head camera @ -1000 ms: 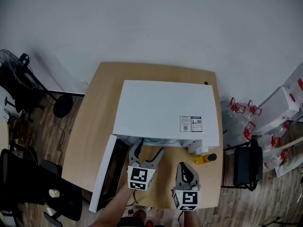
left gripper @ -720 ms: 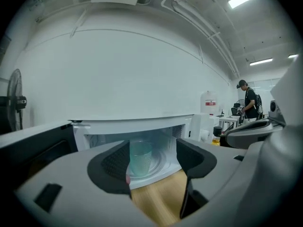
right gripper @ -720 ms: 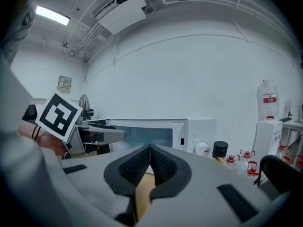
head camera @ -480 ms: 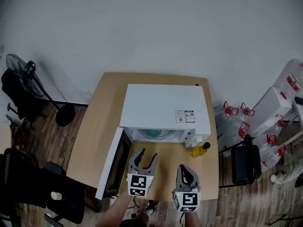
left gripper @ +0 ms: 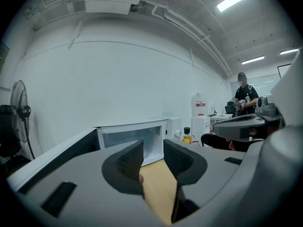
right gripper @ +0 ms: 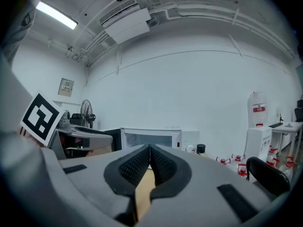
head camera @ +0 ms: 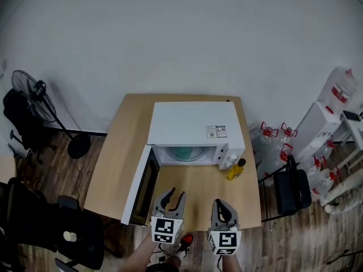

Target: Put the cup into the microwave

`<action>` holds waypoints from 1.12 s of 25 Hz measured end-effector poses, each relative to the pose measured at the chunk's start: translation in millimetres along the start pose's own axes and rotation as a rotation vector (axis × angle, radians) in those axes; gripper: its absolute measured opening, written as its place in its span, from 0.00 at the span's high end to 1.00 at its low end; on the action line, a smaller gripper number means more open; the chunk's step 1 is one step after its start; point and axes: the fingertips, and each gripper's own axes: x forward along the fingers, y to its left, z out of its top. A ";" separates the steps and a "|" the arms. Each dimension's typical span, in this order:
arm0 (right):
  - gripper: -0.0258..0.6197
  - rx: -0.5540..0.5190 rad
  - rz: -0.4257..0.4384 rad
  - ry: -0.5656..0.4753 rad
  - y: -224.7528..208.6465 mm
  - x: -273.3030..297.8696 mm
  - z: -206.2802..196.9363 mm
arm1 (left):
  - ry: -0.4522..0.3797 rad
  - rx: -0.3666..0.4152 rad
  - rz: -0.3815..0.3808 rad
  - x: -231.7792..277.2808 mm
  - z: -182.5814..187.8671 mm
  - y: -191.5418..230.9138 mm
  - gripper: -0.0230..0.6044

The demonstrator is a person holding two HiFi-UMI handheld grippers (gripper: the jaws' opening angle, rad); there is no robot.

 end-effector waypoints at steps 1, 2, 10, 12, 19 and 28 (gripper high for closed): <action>0.93 -0.001 -0.002 -0.004 2.7 -6.5 0.9 | -0.001 0.002 -0.002 -7.1 -0.3 -2.8 0.73; 0.93 -0.002 -0.003 -0.007 5.3 -13.2 1.5 | -0.003 0.004 -0.002 -14.1 -0.7 -5.5 0.74; 0.93 -0.011 -0.012 -0.028 23.0 -67.8 0.8 | -0.013 0.015 -0.003 -70.8 -7.0 -28.9 0.84; 0.93 -0.013 -0.013 -0.031 28.7 -81.7 -0.3 | -0.011 0.015 -0.005 -86.0 -10.5 -33.8 0.85; 0.93 -0.028 -0.014 -0.040 48.9 -130.6 -3.5 | -0.010 0.013 -0.010 -137.2 -20.4 -49.9 0.89; 0.93 -0.039 -0.013 -0.046 71.4 -181.5 -10.0 | -0.017 0.021 -0.014 -194.1 -30.3 -65.9 0.90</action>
